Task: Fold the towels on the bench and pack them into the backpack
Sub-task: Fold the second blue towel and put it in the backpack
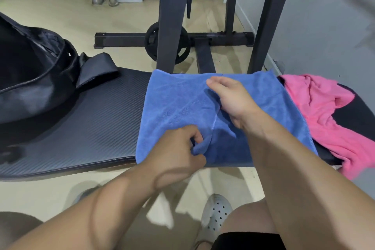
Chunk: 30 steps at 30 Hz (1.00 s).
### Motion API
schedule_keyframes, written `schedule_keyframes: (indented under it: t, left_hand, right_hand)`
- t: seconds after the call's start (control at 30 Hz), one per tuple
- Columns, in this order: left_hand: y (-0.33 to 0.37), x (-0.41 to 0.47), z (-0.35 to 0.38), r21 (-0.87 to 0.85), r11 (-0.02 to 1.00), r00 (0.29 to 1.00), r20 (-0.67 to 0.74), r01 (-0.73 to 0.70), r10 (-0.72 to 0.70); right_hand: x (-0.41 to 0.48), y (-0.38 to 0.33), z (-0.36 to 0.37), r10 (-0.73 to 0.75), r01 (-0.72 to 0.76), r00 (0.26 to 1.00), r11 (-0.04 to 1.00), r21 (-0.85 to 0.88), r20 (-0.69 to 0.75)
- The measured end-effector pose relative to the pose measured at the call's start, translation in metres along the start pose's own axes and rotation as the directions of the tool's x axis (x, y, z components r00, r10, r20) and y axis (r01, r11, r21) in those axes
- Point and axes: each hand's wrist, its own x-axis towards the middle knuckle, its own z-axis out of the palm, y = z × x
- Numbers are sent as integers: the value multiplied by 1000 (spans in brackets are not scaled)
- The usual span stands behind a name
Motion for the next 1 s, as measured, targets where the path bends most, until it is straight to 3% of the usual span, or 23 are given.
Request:
schedule_keyframes:
  t: [0.2, 0.37, 0.43, 0.5, 0.63, 0.73, 0.83, 1.0]
  left_hand:
    - [19, -9, -14, -170, 985, 1000, -5, 27, -28]
    - [38, -9, -14, -261, 965, 998, -62, -34, 19]
    - [36, -3, -13, -159, 985, 991, -122, -71, 52]
    - [23, 7, -16, 46, 993, 963, -240, -112, 120]
    - [-13, 20, -27, 367, 928, 881, -415, -68, 229]
    - [-30, 22, -24, 500, 865, 893, -412, 54, 182]
    - [-36, 22, -10, 609, 782, 942, -324, 134, 92]
    - [-47, 25, -4, 709, 688, 968, -249, 153, 41]
  right_hand:
    - [5, -26, 13, -131, 132, 991, 991, -15, 39]
    - [12, -45, 7, -193, 191, 981, 974, 120, 2]
    - [16, -30, 0, -150, 148, 987, 988, -39, -52]
    - [14, -14, -8, -66, 47, 993, 980, -195, -97]
    - [9, -8, -17, -2, -20, 989, 988, -152, -146]
    - [1, -7, -20, 25, -52, 995, 958, -281, -101]
    - [-9, -8, -21, 37, -45, 999, 909, -413, -27]
    - [-20, -13, -12, 40, -9, 998, 807, -590, 39]
